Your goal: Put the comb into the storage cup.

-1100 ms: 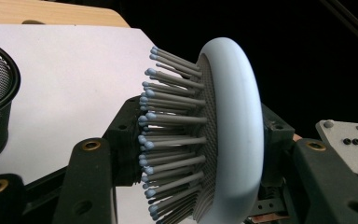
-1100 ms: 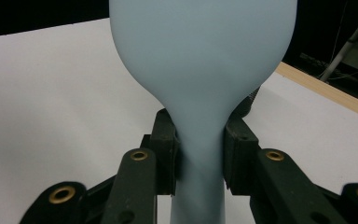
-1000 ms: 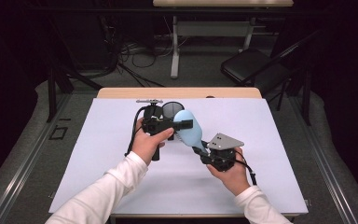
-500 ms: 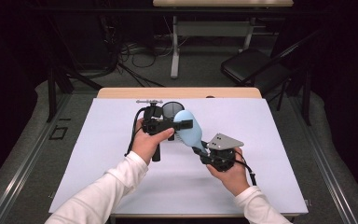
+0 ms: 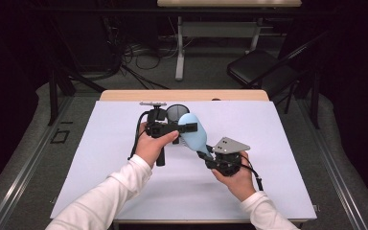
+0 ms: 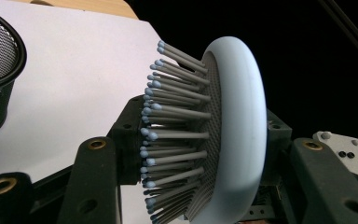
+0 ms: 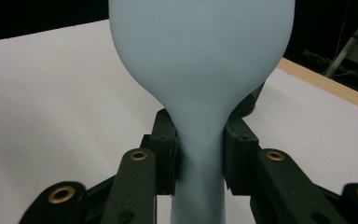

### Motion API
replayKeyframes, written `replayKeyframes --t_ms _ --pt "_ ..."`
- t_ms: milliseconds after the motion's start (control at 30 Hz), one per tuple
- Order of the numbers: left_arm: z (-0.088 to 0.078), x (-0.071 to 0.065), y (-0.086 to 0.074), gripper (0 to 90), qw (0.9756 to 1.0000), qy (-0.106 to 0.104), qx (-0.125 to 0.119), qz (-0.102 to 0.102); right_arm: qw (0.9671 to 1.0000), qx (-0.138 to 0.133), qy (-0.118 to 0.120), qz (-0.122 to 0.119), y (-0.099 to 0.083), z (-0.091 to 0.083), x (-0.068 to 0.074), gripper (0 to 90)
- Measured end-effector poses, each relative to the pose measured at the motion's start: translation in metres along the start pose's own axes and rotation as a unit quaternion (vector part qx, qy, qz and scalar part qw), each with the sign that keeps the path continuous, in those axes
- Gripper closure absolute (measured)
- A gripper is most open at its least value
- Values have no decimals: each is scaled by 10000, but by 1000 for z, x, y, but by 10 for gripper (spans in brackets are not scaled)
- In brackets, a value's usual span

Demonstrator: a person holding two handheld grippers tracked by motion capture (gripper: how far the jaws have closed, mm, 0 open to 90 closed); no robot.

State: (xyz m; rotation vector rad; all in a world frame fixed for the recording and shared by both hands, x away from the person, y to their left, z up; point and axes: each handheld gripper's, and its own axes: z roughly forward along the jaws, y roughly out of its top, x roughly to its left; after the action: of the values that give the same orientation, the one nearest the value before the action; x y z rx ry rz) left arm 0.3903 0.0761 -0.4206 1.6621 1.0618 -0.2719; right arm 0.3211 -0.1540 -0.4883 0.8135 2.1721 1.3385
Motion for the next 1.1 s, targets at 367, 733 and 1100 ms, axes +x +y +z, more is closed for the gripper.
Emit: replayKeyframes --t_ms 367,733,1100 --pt "0 1 1 493 10000 -10 58 -77 10000 21 17 37 -1 1 0 692" --pt "1 2 1 496 9998 -16 57 -189 10000 -24 15 57 -1 1 -1 688" --pt "2 4 2 496 9996 -7 63 -257 9999 -28 10 154 -2 2 -3 666"
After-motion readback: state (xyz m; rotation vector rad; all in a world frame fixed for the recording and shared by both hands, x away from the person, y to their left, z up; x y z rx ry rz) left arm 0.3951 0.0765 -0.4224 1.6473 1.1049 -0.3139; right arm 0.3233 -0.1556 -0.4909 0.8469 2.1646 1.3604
